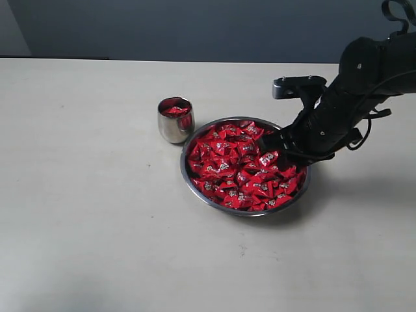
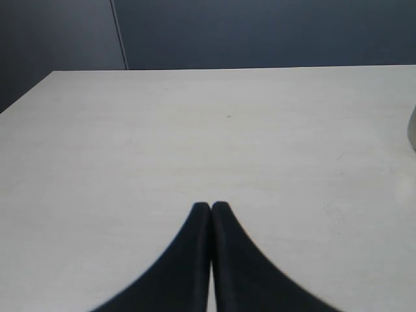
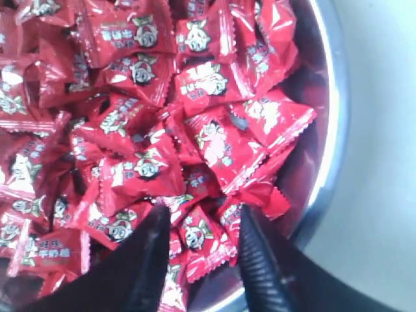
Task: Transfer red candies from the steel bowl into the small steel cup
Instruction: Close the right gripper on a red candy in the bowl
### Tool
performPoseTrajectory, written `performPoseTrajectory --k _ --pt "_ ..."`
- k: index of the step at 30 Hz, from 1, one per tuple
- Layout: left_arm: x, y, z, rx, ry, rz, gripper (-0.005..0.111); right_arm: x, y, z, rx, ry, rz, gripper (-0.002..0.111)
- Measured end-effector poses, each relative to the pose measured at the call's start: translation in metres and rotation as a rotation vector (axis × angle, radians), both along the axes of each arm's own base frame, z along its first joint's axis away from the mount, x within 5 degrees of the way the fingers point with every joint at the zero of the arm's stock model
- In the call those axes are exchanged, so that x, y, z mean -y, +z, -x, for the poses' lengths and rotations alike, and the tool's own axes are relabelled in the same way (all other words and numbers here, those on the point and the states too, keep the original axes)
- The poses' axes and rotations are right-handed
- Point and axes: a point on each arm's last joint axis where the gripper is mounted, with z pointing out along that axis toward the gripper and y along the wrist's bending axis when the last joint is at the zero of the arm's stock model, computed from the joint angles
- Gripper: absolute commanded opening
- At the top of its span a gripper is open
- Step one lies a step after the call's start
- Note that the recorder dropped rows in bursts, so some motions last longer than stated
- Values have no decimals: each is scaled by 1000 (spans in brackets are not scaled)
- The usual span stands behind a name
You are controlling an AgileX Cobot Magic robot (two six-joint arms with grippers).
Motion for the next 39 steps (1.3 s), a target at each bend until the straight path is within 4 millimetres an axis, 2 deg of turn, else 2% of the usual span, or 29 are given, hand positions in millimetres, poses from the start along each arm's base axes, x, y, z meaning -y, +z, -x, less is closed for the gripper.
performPoseTrajectory --k 11,13,16,20,39 --pt "0 0 0 0 0 0 0 -11 4 -4 -11 -151 -161 40" --pt "0 0 0 0 0 0 0 -12 -3 -6 -25 -179 -164 40" --pt "0 0 0 0 0 0 0 -6 -25 -12 -107 -271 -157 40" --pt "0 0 0 0 0 0 0 -8 -29 -13 -157 -354 -213 40" --pt "0 0 0 0 0 0 0 -6 -30 -12 -153 -316 -177 40"
